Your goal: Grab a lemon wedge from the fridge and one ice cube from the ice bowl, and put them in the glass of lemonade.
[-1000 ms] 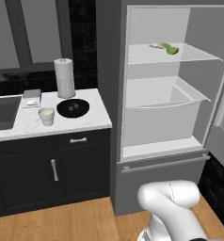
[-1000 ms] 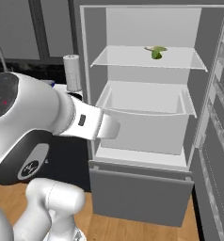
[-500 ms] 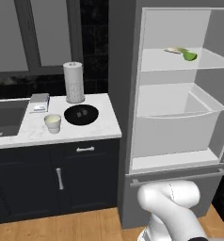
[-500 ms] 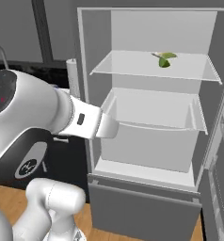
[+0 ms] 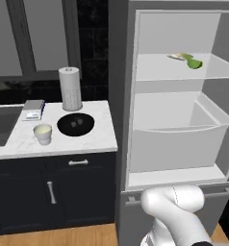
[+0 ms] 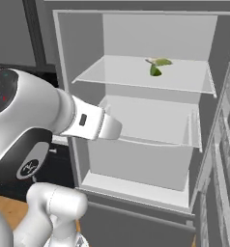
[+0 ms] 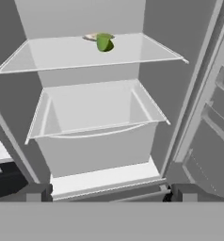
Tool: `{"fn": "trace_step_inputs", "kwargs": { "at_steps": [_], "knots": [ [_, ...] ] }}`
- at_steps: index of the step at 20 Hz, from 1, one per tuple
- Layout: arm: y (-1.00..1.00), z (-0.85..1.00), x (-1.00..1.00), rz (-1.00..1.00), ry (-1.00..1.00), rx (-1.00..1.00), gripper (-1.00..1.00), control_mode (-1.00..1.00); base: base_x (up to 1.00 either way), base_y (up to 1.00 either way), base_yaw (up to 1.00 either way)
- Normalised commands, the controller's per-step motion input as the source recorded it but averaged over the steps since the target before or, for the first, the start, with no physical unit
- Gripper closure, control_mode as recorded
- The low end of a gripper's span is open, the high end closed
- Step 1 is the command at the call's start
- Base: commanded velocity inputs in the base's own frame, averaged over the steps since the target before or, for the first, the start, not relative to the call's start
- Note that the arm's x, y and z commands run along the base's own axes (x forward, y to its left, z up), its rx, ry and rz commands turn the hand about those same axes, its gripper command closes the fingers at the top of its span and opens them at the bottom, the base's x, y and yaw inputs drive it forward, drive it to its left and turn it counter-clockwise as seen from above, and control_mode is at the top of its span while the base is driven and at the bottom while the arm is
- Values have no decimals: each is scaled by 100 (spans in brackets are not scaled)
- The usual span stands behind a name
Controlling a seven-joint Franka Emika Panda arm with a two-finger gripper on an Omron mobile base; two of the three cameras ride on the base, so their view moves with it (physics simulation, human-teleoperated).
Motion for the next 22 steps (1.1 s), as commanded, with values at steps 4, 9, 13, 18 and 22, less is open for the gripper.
{"fn": "trace_step_inputs", "kwargs": {
  "at_steps": [4, 9, 13, 18, 22],
  "knots": [
    [0, 0, 0, 0, 0, 0, -100, 100, 0, -60, -6],
    [0, 0, 0, 0, 0, 0, -100, 100, 31, -14, -2],
    [0, 0, 0, 0, 0, 0, -100, 100, 85, 0, 0],
    [0, 0, 0, 0, 0, 0, -100, 100, 44, -15, 0],
    [-4, 5, 1, 0, -1, 0, -100, -100, 4, -13, 0]
  ]
}}
